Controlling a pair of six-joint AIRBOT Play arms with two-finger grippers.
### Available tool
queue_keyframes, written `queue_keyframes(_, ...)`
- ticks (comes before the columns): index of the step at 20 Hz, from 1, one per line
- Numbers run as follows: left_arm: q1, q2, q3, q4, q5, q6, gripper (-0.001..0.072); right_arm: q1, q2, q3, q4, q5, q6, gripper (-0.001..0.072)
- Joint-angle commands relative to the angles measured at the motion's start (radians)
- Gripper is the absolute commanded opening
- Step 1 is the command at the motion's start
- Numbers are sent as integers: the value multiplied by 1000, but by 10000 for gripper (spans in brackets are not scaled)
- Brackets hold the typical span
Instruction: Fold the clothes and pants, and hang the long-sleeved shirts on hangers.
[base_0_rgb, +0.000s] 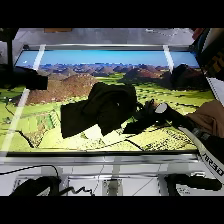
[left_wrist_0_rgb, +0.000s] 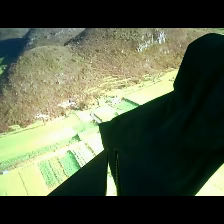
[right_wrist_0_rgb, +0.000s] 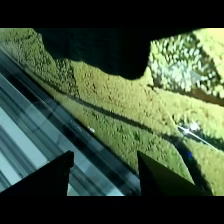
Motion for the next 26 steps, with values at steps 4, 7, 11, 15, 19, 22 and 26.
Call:
queue_keyframes(4,3,-14,0,1,-3,0,66,123,-26,0,35,-275,154,464)
queue_keyframes(7,3,-14,0,1,0,0,67,123,-70,16,43,-272,204,514)
queue_keyframes(11,3,-14,0,1,0,0,68,123,-81,16,66,-300,203,512)
queue_keyframes(15,3,-14,0,1,0,0,156,124,-80,16,76,-326,148,408)
queue_keyframes(19,3,-14,0,1,0,0,172,124,-78,17,192,-306,-37,376)
queue_keyframes(22,3,-14,0,1,0,0,170,124,-78,59,216,-250,-161,371)
queue_keyframes(26,3,-14,0,1,0,0,171,124,-78,133,216,-233,-194,371)
